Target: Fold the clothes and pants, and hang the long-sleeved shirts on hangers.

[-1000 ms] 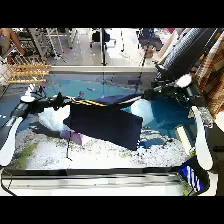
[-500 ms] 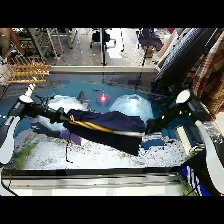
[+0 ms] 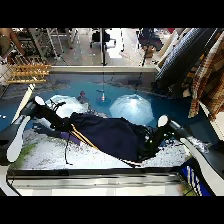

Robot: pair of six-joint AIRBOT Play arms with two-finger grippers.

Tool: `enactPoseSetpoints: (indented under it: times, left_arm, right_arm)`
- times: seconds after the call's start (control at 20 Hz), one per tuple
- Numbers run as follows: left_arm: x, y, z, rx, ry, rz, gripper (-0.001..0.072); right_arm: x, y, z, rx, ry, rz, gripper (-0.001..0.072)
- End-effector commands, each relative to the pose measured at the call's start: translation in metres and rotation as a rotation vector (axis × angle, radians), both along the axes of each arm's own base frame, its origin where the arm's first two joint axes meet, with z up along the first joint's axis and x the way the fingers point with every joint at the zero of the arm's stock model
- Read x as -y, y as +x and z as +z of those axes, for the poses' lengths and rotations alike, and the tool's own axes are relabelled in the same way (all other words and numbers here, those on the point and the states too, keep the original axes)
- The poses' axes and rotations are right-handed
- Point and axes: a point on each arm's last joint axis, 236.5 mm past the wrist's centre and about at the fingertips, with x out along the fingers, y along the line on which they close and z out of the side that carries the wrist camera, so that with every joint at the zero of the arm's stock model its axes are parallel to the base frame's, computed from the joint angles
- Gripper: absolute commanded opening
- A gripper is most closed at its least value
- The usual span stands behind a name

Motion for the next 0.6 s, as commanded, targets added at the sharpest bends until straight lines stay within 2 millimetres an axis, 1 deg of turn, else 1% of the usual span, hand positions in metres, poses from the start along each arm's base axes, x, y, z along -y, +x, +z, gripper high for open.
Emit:
enactPoseSetpoints:
  times: [0.0,0.05,0.1,0.15,0.2,0.25,0.3,0.35,0.4,0.45,0.5,0.55]
  left_arm:
    - [-0.011,0.020,0.034,0.063,-0.011,0.054,0.0364]
    - [-0.010,0.030,0.052,0.108,-0.042,0.072,0.0365]
    - [-0.005,0.039,0.073,0.157,-0.094,0.093,0.0364]
    - [0.002,0.047,0.091,0.200,-0.148,0.115,0.0364]
    - [0.011,0.054,0.107,0.241,-0.200,0.138,0.0364]
    - [0.018,0.059,0.118,0.266,-0.237,0.151,0.0362]
    - [0.028,0.059,0.124,0.281,-0.272,0.135,0.0360]
    - [0.037,0.058,0.127,0.296,-0.288,0.104,0.0357]
    - [0.044,0.056,0.126,0.301,-0.289,0.080,0.0354]
    - [0.050,0.054,0.126,0.299,-0.290,0.065,0.0334]
    - [0.058,0.051,0.126,0.298,-0.292,0.047,0.0284]
    - [0.065,0.049,0.126,0.315,-0.296,0.008,0.0202]
  right_arm:
    - [0.044,0.040,0.000,0.132,-0.036,-0.238,0.0375]
    - [0.069,0.053,0.002,0.150,-0.058,-0.384,0.0479]
    - [0.086,0.061,0.002,0.150,-0.055,-0.505,0.0543]
    - [0.092,0.064,0.000,0.139,-0.020,-0.594,0.0542]
    - [0.091,0.065,-0.005,0.137,0.019,-0.635,0.0543]
    - [0.086,0.063,-0.014,0.144,0.041,-0.657,0.0544]
    - [0.078,0.062,-0.024,0.152,0.057,-0.669,0.0566]
    - [0.068,0.060,-0.034,0.165,0.073,-0.675,0.0591]
    - [0.057,0.058,-0.041,0.182,0.094,-0.671,0.0591]
    - [0.045,0.057,-0.048,0.197,0.113,-0.669,0.0592]
    - [0.033,0.058,-0.053,0.218,0.131,-0.668,0.0591]
    - [0.022,0.063,-0.058,0.243,0.144,-0.669,0.0591]
